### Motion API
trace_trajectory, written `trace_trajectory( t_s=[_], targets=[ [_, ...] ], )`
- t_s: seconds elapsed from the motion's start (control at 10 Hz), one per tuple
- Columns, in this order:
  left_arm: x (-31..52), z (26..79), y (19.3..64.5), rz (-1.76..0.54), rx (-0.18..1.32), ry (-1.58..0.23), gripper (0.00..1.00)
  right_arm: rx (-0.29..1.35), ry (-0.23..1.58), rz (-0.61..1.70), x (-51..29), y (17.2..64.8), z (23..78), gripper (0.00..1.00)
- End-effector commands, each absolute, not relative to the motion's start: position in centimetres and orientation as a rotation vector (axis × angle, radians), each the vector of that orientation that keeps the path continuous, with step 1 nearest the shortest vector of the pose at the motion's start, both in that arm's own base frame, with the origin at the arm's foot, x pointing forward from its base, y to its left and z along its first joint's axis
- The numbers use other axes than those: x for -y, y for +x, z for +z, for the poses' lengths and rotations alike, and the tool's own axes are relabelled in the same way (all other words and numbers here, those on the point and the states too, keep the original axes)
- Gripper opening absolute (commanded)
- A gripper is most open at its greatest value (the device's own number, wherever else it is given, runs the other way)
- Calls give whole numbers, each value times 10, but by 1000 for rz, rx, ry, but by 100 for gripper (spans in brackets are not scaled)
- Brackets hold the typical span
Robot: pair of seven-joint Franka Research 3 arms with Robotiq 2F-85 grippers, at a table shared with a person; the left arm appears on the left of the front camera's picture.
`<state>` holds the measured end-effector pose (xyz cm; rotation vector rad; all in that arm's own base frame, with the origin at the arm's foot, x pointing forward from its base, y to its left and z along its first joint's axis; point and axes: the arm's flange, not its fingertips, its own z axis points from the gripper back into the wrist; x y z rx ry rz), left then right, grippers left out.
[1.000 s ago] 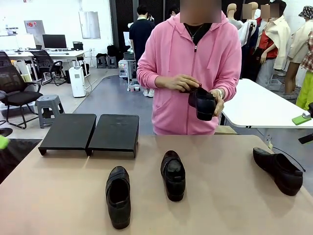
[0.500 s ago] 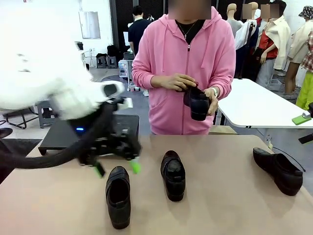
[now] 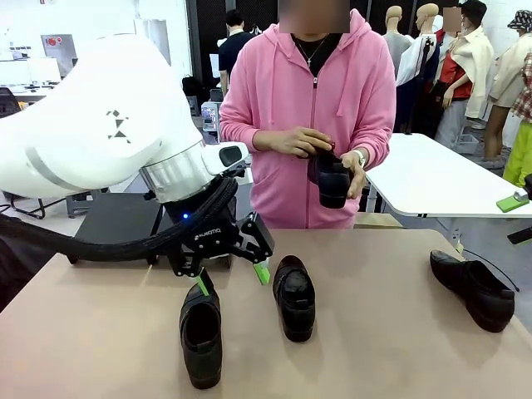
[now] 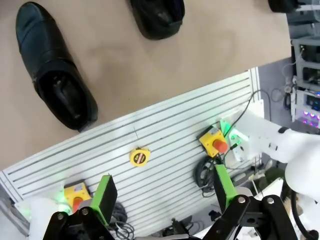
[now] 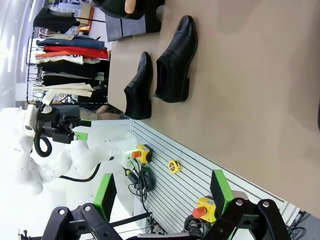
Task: Organize the shoes by placing them on the stand.
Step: Place the Shoe from the middle of the table onto the Shoes Stand.
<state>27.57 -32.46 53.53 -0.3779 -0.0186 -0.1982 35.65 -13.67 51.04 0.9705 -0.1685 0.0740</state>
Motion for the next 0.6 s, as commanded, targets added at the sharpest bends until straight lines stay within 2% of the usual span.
trace_trajectory(
  t_s=[0.0,0.1,0.5],
  targets=[
    [327,532,283,-186,26,-372,100,165,972,74,137,355,514,100],
    [336,505,294,-92,25,-296,100,165,972,74,137,355,514,100],
    [360,416,325,34,87,-216,100,165,972,74,137,355,514,100]
  ],
)
